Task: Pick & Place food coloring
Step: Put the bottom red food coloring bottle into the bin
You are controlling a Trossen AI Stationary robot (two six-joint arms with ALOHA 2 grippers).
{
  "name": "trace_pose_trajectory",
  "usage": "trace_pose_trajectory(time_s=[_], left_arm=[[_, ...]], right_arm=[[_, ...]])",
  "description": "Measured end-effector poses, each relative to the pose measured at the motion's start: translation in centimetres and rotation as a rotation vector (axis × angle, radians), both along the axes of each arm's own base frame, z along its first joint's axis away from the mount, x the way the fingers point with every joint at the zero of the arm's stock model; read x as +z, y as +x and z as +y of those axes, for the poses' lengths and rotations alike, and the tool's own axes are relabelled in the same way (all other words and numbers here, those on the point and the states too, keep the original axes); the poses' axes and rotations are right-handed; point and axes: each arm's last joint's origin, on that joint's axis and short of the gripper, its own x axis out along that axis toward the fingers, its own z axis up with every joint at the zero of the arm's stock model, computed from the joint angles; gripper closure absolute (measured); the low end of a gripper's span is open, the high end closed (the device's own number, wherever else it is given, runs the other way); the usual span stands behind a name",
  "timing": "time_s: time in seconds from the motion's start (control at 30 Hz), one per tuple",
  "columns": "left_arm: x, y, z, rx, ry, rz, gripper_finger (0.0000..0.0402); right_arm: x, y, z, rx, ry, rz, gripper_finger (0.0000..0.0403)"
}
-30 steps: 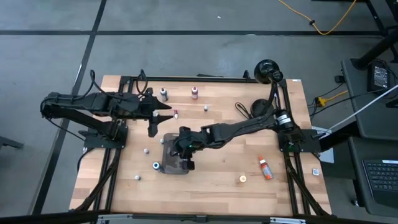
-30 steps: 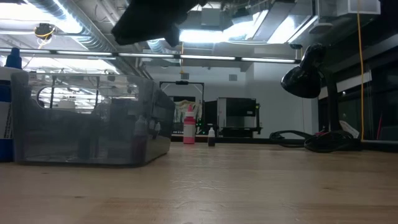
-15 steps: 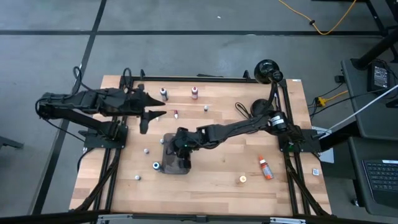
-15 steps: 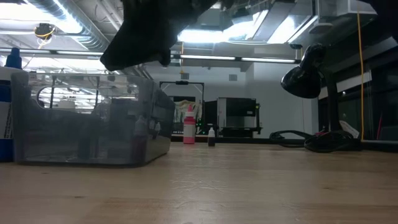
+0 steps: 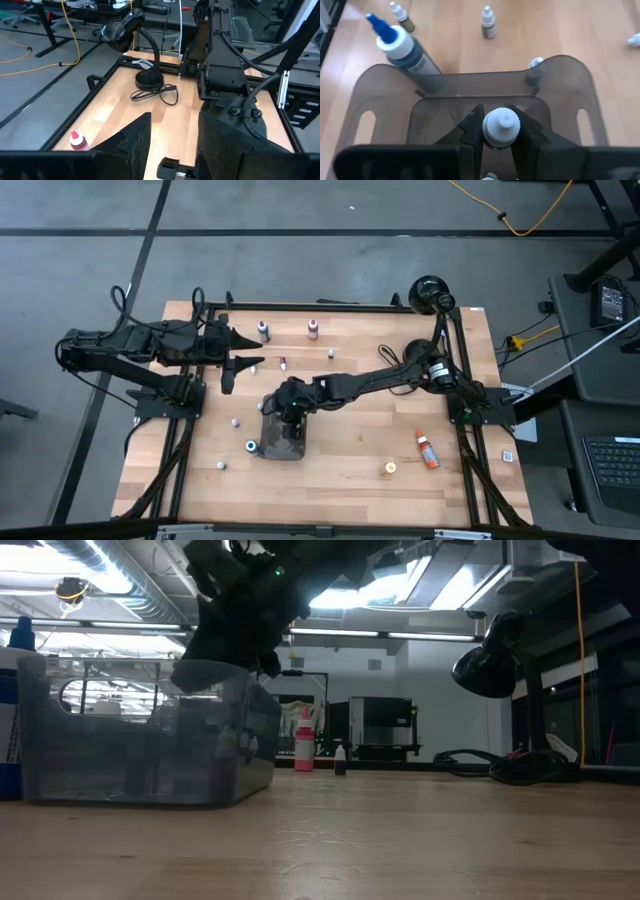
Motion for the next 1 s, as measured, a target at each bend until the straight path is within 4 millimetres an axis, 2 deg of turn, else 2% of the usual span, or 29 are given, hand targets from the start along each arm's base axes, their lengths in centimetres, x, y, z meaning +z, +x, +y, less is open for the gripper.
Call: trace_pose_trajectory(time_s=[0.37, 0.8, 1.0], left_arm=[[0.0, 0.0, 0.0, 0.000, 0.000, 0.000, 0.0245], [0.0, 0.0, 0.0, 0.000, 0.001, 0.001, 0.0245], [0.0, 0.0, 0.0, 0.000, 0.001, 0.001, 0.0246]], right_arm=[[0.0, 0.2, -2.1, -0.040, -0.004, -0.001, 0.0326], [-3.1, 0.7, -1.1, -0.026, 0.008, 0.054, 0.0326], [-3.3, 0.8, -1.4, -0.038, 0.013, 0.055, 0.0327]])
